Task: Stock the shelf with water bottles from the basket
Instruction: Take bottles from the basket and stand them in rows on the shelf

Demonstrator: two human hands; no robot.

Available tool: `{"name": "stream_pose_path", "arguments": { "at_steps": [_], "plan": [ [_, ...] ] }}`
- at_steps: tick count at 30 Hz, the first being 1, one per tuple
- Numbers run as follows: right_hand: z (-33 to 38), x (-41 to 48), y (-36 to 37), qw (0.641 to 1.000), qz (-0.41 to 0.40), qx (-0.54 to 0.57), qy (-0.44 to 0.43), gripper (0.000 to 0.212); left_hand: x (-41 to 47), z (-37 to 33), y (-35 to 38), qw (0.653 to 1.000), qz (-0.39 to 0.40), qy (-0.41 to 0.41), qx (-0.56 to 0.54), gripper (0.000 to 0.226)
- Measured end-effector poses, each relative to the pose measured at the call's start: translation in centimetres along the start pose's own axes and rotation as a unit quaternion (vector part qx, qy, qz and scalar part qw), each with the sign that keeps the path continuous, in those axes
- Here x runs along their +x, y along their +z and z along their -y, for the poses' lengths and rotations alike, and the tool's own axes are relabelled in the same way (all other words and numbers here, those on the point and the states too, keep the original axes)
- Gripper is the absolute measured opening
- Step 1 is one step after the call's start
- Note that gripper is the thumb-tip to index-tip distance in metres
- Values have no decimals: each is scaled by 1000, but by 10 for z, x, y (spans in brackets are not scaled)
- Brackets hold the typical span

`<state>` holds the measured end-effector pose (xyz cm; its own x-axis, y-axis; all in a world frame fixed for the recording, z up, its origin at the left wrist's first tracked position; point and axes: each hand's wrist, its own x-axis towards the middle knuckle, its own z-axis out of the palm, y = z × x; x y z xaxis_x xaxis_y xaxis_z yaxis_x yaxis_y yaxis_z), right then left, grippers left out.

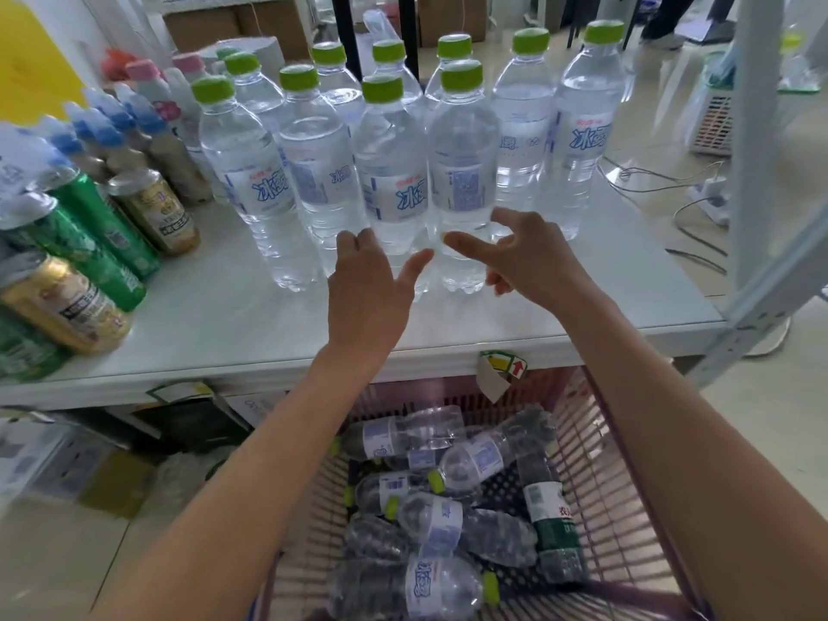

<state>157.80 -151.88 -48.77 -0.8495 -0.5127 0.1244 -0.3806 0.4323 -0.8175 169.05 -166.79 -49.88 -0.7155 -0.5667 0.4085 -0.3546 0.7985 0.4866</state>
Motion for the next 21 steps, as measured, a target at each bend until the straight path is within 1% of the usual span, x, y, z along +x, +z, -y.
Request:
{"name": "stream_pose_path", "arguments": {
  "at_steps": [1, 4, 9, 12, 19, 21],
  "plan": [
    [1, 0, 0, 1000, -3, -1, 2, 77, 0, -1, 1, 1000, -4, 1, 4, 69],
    [0, 1, 5, 1000, -12, -12, -6, 69, 2, -4, 4, 1000, -23, -5, -2, 70],
    [-5, 2, 25, 998, -32, -55, -30, 71, 5, -2, 14, 997, -39, -12, -70, 73],
    [-7, 2, 32, 998, -37, -47, -34, 78, 5, 3, 20, 998, -38, -14, -44, 62],
    [-4, 7, 40, 998, -34, -39, -25, 64, 4, 10, 24, 998, -42, -3, -48, 47],
    [-1, 11, 41, 999, -34, -40, -12, 63, 3, 10, 25, 998, -36, 2, -57, 44]
  ]
}}
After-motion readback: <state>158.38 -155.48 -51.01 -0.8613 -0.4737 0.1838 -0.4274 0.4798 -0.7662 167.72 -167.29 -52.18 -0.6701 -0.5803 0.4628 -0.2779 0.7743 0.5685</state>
